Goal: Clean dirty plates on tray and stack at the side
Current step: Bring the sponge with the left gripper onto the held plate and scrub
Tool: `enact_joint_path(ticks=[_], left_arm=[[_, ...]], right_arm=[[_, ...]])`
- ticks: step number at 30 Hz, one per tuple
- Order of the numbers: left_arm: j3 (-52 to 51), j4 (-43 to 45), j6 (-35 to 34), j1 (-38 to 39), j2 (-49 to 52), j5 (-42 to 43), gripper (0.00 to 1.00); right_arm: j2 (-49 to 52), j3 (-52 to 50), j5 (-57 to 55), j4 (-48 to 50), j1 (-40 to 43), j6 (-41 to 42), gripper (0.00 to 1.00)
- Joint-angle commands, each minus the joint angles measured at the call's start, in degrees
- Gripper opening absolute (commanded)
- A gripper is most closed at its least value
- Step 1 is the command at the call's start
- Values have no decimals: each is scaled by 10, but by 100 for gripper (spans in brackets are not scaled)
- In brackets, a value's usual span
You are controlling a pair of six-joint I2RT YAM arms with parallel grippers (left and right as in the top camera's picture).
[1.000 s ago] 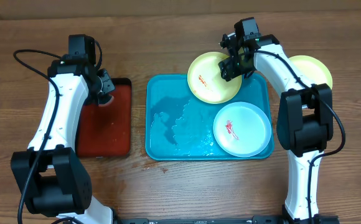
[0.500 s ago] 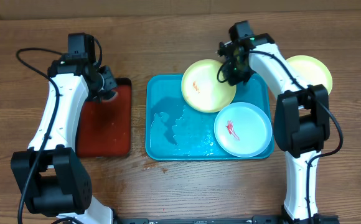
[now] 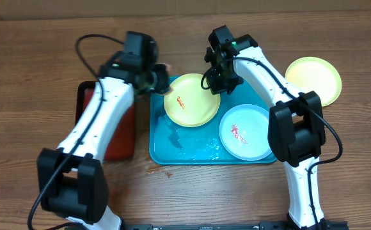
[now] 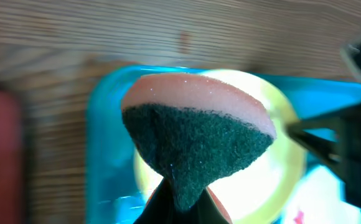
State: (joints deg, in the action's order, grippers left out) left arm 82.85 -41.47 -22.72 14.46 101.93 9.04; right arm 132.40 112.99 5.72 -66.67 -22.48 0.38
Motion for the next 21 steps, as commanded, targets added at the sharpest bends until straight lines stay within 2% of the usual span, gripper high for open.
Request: enact_joint_path(ticks=[1, 8, 11, 19, 21], left_arm=[[-2, 24, -54, 42, 35, 11, 4], [-2, 85, -108, 95, 101, 11, 4], [-2, 107, -108, 104, 124, 11, 4], [-2, 104, -116, 107, 166, 8, 4], [-2, 83, -116, 107, 176, -25, 4]], right_arm=[[4, -4, 11, 0, 9, 81, 4], [4, -42, 19, -4, 11, 105, 4], [4, -59, 22, -3, 16, 119, 4], [4, -88, 21, -3, 25, 119, 4], [4, -89, 21, -3, 27, 119, 4]])
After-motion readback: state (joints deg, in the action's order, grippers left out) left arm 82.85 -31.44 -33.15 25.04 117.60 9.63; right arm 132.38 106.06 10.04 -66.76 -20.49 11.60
